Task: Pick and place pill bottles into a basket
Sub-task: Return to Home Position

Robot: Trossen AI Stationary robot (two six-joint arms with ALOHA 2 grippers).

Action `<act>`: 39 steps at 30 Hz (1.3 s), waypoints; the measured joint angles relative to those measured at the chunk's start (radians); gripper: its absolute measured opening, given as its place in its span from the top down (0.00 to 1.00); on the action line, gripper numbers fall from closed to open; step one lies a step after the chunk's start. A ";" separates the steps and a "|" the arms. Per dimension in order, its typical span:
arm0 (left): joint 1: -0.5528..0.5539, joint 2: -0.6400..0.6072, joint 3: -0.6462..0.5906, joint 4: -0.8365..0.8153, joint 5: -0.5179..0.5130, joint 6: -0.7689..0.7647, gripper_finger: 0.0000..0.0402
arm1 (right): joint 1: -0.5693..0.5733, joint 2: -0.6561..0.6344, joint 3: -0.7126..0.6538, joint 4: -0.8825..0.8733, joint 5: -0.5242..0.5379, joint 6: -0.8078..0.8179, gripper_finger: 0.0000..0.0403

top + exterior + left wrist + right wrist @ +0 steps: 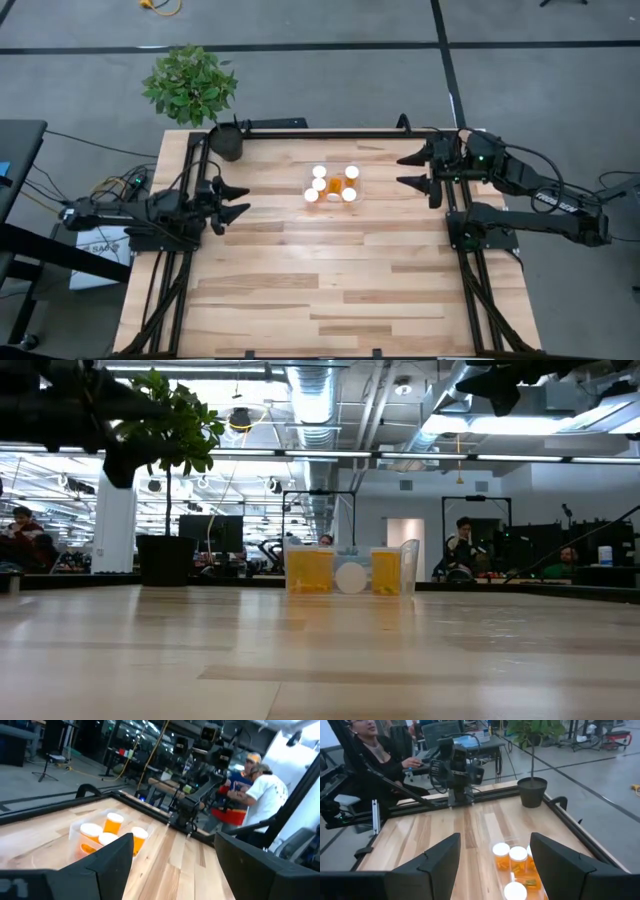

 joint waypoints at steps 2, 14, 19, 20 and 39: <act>0.000 -0.037 -0.027 0.007 -0.006 -0.015 0.33 | 0.000 0.000 0.000 0.000 -0.001 -0.001 0.42; 0.000 -0.128 -0.050 -0.044 -0.060 -0.050 0.33 | -0.070 -0.099 -0.011 -0.026 -0.124 -0.050 0.42; 0.000 -0.128 -0.050 -0.041 -0.062 -0.050 0.33 | -0.155 -0.292 -0.155 0.013 -0.133 0.020 0.42; 0.000 -0.128 -0.050 -0.041 -0.062 -0.050 0.33 | -0.168 -0.339 -0.197 0.031 -0.128 0.052 0.42; 0.000 -0.124 -0.051 -0.088 -0.130 -0.019 0.33 | -0.068 -0.619 -0.679 0.264 0.141 0.290 0.42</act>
